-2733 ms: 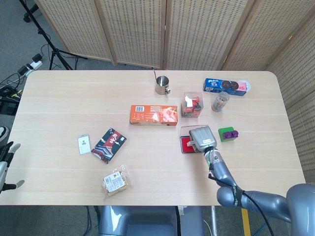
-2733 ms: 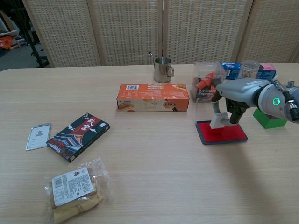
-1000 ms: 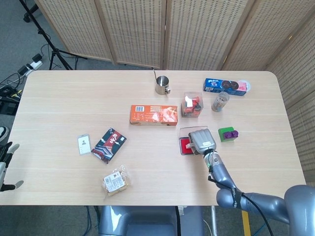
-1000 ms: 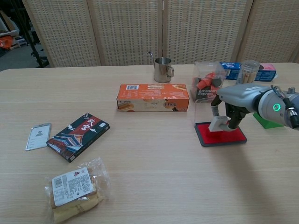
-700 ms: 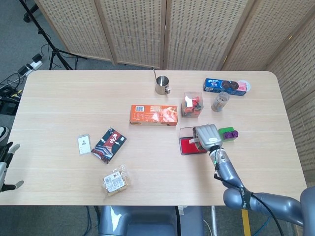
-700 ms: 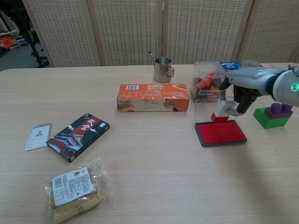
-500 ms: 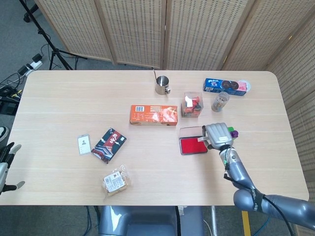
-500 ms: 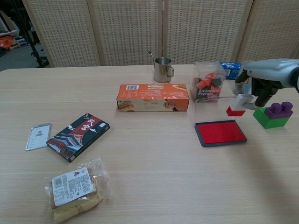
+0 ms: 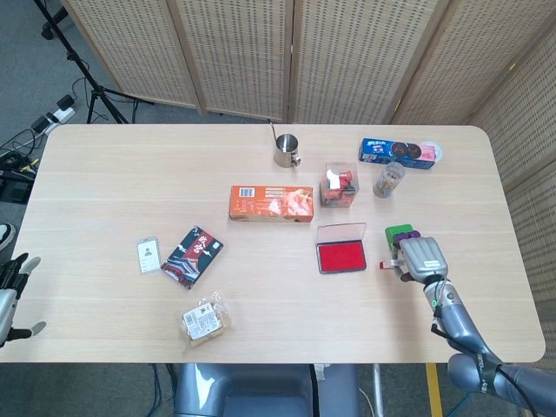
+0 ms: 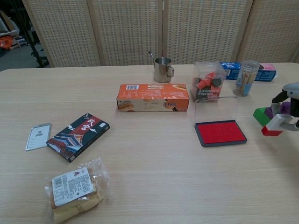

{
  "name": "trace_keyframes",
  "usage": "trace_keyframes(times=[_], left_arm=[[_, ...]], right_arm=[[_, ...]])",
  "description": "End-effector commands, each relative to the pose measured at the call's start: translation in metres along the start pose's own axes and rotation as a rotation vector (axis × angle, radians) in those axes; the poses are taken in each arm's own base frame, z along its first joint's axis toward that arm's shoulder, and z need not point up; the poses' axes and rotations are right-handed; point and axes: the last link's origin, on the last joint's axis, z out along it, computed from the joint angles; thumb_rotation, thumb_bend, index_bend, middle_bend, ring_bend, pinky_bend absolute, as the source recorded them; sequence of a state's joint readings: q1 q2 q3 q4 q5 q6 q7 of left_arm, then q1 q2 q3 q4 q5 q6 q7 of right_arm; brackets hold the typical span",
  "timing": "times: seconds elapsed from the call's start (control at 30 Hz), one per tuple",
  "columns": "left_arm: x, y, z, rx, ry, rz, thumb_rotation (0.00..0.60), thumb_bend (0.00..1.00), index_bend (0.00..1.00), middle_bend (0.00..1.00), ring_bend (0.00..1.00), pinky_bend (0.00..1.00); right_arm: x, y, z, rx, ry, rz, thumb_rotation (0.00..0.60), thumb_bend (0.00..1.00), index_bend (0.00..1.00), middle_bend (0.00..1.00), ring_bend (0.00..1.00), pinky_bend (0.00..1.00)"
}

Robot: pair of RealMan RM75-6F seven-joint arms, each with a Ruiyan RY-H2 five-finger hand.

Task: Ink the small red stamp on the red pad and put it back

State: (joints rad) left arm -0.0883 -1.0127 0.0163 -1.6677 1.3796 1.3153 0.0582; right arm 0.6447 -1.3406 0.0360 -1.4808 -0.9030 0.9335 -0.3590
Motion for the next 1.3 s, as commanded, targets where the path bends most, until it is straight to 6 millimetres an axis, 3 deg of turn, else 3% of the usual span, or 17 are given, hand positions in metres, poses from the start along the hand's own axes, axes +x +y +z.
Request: trace_keyframes(times=[0.03, 0.57, 0.87, 1.3], left_arm=[[0.0, 0.0, 0.0, 0.001, 0.001, 0.0, 0.6, 0.0, 0.0, 0.0, 0.0, 0.0], [-0.003, 0.002, 0.0, -0.003, -0.007, 0.008, 0.6, 0.0, 0.0, 0.0, 0.0, 0.0], [-0.004, 0.003, 0.0, -0.006, -0.01, 0.01, 0.6, 0.0, 0.0, 0.0, 0.0, 0.0], [-0.004, 0.004, -0.001, -0.008, -0.01, 0.012, 0.6, 0.0, 0.0, 0.0, 0.0, 0.0]], right_arm=[[-0.009, 0.004, 0.0, -0.002, -0.012, 0.0, 0.6, 0.47, 0.56, 1.0, 1.0, 1.0], [-0.026, 0.018, 0.002, -0.027, -0.028, -0.017, 0.6, 0.46, 0.56, 1.0, 1.0, 1.0], [-0.029, 0.02, 0.002, -0.026, -0.029, -0.018, 0.6, 0.37, 0.52, 1.0, 1.0, 1.0], [-0.032, 0.022, 0.001, -0.026, -0.033, -0.016, 0.6, 0.36, 0.52, 1.0, 1.0, 1.0]])
